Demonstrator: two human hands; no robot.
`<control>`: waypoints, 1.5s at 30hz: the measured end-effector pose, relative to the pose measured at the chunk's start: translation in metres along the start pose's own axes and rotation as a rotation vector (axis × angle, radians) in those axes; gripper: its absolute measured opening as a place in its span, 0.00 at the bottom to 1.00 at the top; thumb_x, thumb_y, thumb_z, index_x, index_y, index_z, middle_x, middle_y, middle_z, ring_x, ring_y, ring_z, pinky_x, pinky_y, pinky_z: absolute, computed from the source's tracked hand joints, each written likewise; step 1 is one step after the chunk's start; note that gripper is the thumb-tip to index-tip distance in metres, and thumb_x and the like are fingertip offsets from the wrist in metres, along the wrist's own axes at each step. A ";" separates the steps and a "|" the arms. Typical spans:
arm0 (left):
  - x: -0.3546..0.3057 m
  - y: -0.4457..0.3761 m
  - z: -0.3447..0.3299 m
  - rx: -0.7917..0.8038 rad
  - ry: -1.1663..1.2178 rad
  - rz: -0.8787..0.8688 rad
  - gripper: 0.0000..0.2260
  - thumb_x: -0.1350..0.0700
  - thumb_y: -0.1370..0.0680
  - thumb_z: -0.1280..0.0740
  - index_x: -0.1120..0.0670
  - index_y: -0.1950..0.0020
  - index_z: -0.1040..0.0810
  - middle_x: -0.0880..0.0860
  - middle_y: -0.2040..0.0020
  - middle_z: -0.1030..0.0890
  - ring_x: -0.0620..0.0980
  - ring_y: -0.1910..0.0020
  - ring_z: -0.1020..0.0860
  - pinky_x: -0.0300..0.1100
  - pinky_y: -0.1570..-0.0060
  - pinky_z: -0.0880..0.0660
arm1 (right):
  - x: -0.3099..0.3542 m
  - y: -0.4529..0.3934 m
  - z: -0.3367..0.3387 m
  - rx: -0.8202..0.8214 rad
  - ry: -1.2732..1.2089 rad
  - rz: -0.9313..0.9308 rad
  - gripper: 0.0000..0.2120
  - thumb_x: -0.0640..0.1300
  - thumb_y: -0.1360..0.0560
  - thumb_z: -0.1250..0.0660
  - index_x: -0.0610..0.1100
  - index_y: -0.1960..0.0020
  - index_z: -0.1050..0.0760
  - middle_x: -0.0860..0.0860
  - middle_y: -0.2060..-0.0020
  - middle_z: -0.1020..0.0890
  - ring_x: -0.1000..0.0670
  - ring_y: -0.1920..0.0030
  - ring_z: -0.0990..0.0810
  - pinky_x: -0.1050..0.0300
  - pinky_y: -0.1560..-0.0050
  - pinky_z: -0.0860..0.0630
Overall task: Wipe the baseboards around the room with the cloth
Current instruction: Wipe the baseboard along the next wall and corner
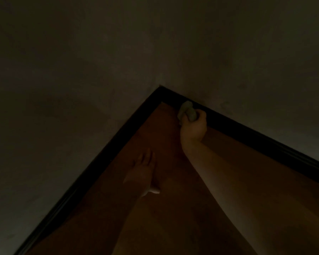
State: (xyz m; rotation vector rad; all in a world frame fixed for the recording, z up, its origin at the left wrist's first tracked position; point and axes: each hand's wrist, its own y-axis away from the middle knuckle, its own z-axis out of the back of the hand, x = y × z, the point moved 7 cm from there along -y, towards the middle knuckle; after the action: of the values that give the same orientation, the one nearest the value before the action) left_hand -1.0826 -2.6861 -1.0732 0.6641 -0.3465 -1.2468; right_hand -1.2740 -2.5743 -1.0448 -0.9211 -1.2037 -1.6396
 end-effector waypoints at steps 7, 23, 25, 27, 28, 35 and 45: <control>-0.007 0.000 0.001 0.043 -0.027 0.025 0.60 0.41 0.30 0.24 0.55 0.22 0.70 0.56 0.22 0.69 0.59 0.21 0.62 0.59 0.24 0.53 | 0.042 0.008 -0.053 0.208 0.089 0.298 0.18 0.38 0.24 0.30 0.44 0.35 0.23 0.44 0.38 0.27 0.55 0.47 0.28 0.66 0.47 0.32; -0.001 -0.004 -0.008 0.057 -0.039 0.017 0.62 0.40 0.31 0.24 0.53 0.23 0.73 0.55 0.23 0.72 0.58 0.22 0.65 0.58 0.24 0.55 | 0.058 -0.006 -0.082 -0.031 -0.176 -0.108 0.12 0.43 0.22 0.33 0.42 0.40 0.22 0.43 0.42 0.21 0.44 0.46 0.21 0.45 0.45 0.20; -0.001 -0.004 -0.008 0.052 -0.039 0.000 0.61 0.39 0.31 0.24 0.54 0.24 0.73 0.55 0.24 0.73 0.58 0.22 0.66 0.58 0.24 0.56 | 0.058 -0.007 -0.074 -0.053 -0.213 -0.123 0.12 0.43 0.22 0.32 0.42 0.40 0.22 0.43 0.42 0.21 0.44 0.46 0.20 0.47 0.46 0.20; -0.002 -0.002 -0.007 0.035 -0.046 -0.007 0.61 0.39 0.31 0.25 0.55 0.23 0.72 0.56 0.23 0.72 0.58 0.22 0.65 0.58 0.23 0.54 | 0.055 -0.008 -0.061 -0.088 -0.203 -0.119 0.12 0.43 0.23 0.31 0.42 0.40 0.22 0.44 0.43 0.20 0.45 0.47 0.20 0.52 0.48 0.20; -0.002 -0.001 -0.006 0.033 -0.045 -0.005 0.60 0.40 0.30 0.24 0.55 0.23 0.71 0.55 0.23 0.72 0.58 0.22 0.65 0.57 0.23 0.53 | 0.052 -0.010 -0.053 -0.106 -0.212 -0.111 0.12 0.43 0.23 0.31 0.42 0.41 0.21 0.45 0.46 0.20 0.47 0.50 0.20 0.57 0.52 0.20; -0.005 0.001 0.000 0.047 -0.038 -0.016 0.58 0.41 0.29 0.25 0.54 0.21 0.69 0.55 0.22 0.70 0.58 0.21 0.63 0.58 0.23 0.50 | 0.024 -0.011 0.007 -0.280 -0.247 -0.068 0.11 0.42 0.25 0.29 0.43 0.43 0.21 0.53 0.57 0.22 0.59 0.62 0.25 0.78 0.74 0.35; -0.005 0.000 -0.004 0.052 -0.041 -0.001 0.59 0.42 0.30 0.24 0.55 0.22 0.70 0.56 0.22 0.71 0.60 0.22 0.63 0.58 0.23 0.52 | 0.076 0.027 -0.065 0.058 -0.126 0.349 0.19 0.37 0.28 0.25 0.40 0.38 0.22 0.43 0.38 0.27 0.51 0.40 0.27 0.61 0.35 0.31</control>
State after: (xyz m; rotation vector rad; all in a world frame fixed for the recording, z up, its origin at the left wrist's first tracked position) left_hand -1.0818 -2.6808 -1.0759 0.6837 -0.4136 -1.2577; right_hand -1.2786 -2.6571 -0.9837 -1.1407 -1.0959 -1.2791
